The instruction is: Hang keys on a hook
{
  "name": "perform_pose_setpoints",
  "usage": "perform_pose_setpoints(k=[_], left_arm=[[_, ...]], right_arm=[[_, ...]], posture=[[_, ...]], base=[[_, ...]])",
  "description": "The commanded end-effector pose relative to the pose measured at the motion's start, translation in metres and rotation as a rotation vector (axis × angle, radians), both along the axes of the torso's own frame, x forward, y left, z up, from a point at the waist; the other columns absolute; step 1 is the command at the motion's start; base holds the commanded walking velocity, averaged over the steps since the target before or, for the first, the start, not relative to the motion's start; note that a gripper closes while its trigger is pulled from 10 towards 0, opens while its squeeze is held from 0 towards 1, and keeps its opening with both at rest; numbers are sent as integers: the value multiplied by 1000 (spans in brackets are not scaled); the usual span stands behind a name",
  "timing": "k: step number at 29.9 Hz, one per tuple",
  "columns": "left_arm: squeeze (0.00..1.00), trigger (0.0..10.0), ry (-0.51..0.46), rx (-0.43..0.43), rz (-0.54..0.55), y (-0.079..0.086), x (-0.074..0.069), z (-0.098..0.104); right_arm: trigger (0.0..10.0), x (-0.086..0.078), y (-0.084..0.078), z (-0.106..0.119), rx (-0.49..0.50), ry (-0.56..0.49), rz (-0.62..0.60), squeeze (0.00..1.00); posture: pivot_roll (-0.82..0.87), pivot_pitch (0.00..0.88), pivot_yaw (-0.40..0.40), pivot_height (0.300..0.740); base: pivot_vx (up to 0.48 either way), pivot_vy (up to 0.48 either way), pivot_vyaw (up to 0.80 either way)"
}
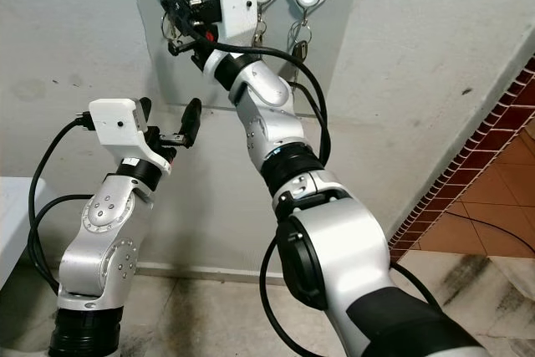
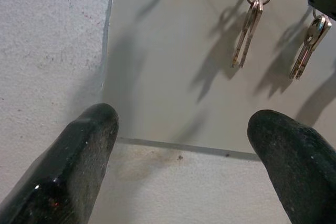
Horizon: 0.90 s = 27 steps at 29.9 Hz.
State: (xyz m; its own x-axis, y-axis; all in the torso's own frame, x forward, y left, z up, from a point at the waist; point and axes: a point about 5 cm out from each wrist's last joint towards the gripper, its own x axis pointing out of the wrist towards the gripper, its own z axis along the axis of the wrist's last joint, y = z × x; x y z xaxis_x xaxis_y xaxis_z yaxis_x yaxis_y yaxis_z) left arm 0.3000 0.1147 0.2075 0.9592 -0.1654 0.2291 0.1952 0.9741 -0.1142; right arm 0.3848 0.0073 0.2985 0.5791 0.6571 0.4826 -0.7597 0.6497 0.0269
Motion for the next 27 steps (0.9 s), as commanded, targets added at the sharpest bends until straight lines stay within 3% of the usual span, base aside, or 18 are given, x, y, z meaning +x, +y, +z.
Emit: perform_pose_setpoints(k=[1, 13, 17, 27], left_arm=[[0, 10000, -19, -1, -17, -3, -3, 6], [0, 10000, -7, -15, -9, -3, -8, 4], [0, 10000, -4, -20, -3, -3, -9, 4], [0, 10000, 4, -31, 7, -2, -10, 3]], right_arm=[[10000, 0, 2, 9, 9, -11, -3, 0], [10000, 3, 4, 13, 8, 23, -65, 0], [10000, 1, 6, 17, -7, -26, -61, 0], [10000, 1, 7, 24, 15, -26, -39, 0]], posture=[[66, 49, -69, 740], [81, 52, -84, 740], [84, 55, -87, 740], [86, 66, -93, 740]], base=[[0, 0, 0], [0, 0, 0], [0, 0, 0], [0, 0, 0]])
